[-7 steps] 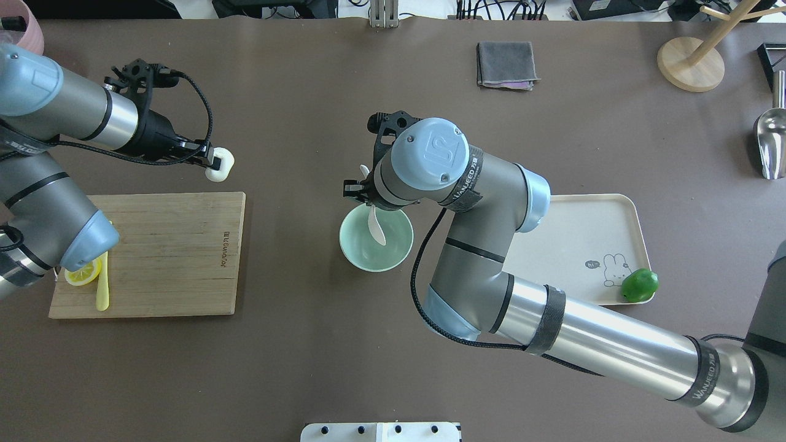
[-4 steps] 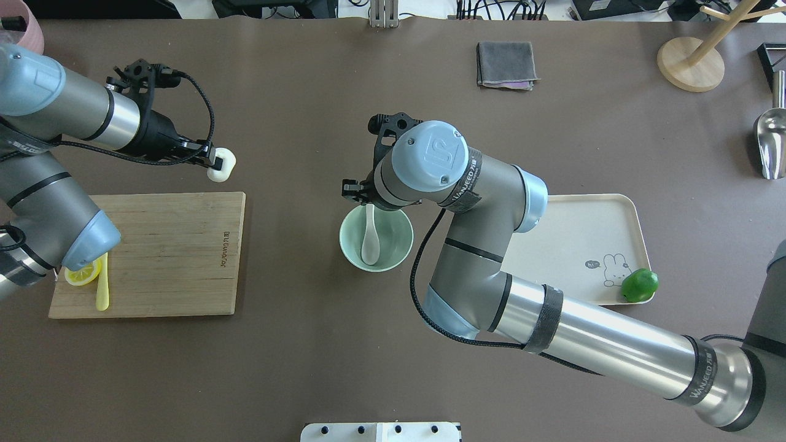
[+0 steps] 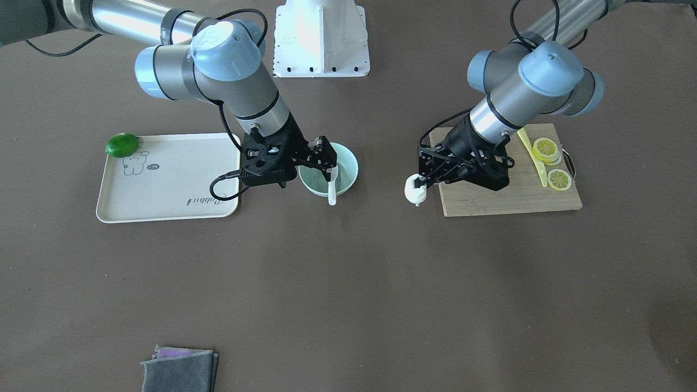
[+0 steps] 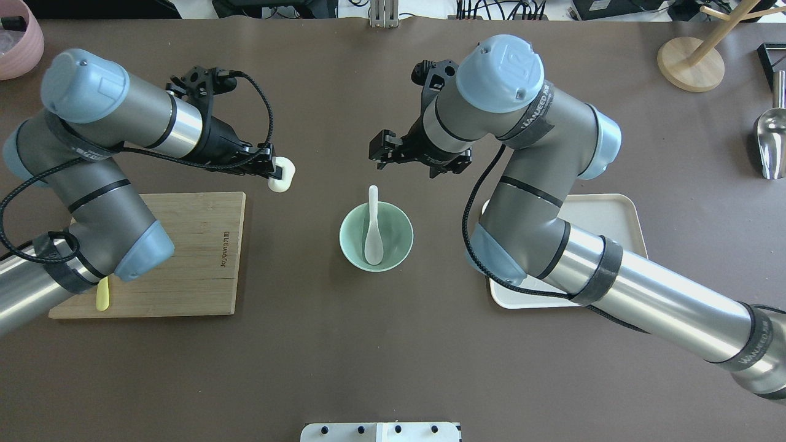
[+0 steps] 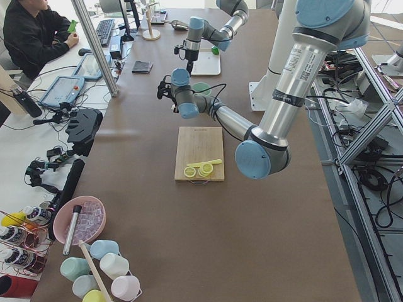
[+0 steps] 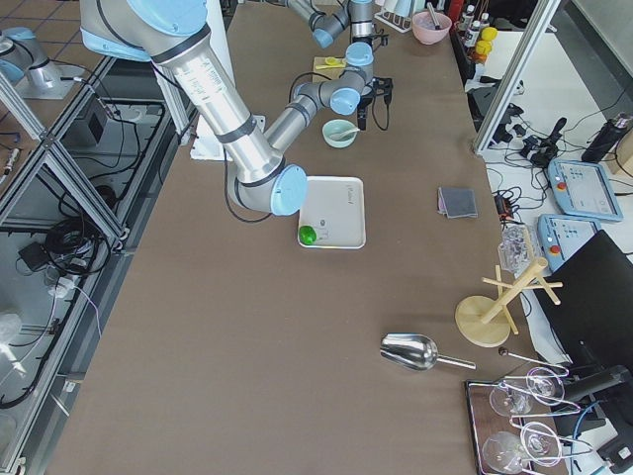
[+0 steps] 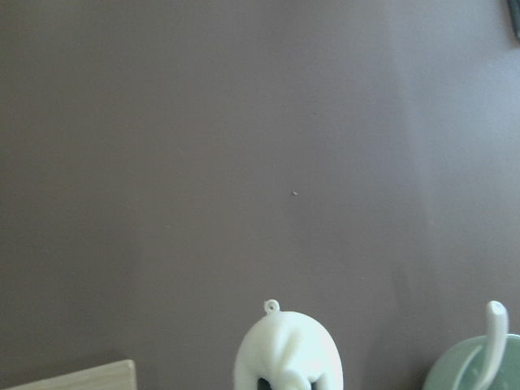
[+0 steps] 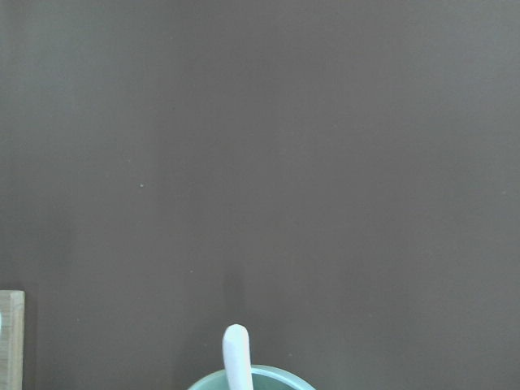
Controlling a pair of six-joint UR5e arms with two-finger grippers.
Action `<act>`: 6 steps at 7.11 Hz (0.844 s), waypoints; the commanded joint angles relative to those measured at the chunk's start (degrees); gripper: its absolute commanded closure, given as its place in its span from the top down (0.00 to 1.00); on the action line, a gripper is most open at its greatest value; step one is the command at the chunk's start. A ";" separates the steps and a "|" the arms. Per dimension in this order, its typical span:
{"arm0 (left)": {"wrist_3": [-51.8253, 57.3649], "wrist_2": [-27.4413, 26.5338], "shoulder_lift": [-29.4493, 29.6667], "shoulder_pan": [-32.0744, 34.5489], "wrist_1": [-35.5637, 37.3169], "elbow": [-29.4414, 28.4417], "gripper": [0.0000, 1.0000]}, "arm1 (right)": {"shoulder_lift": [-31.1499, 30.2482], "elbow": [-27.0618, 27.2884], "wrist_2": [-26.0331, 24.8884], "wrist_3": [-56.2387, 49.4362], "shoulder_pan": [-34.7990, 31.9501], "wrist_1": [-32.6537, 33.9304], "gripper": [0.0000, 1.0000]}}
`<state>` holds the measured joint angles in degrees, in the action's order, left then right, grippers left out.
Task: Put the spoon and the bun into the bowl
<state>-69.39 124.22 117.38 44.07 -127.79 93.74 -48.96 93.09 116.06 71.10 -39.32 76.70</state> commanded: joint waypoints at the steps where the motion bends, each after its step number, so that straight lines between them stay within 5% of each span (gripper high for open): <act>1: -6.89 -1.34 4.34 -4.68 0.25 -0.05 0.00 | -4.63 8.04 7.30 -7.87 -6.79 9.58 1.00; 4: -7.08 -10.64 8.65 -12.59 0.61 -2.50 0.00 | -13.33 12.90 11.21 -15.10 -12.18 10.40 1.00; 5: -6.99 -11.19 8.83 -12.87 0.43 -3.30 0.14 | -14.31 13.25 11.21 -15.63 -13.23 10.31 1.00; 6: -6.82 -11.28 8.83 -12.87 0.52 -3.39 0.81 | -14.49 13.51 11.21 -16.34 -12.89 10.31 1.00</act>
<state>-76.36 113.61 125.96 31.67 -127.28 90.87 -62.63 106.17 127.19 55.76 -51.97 87.01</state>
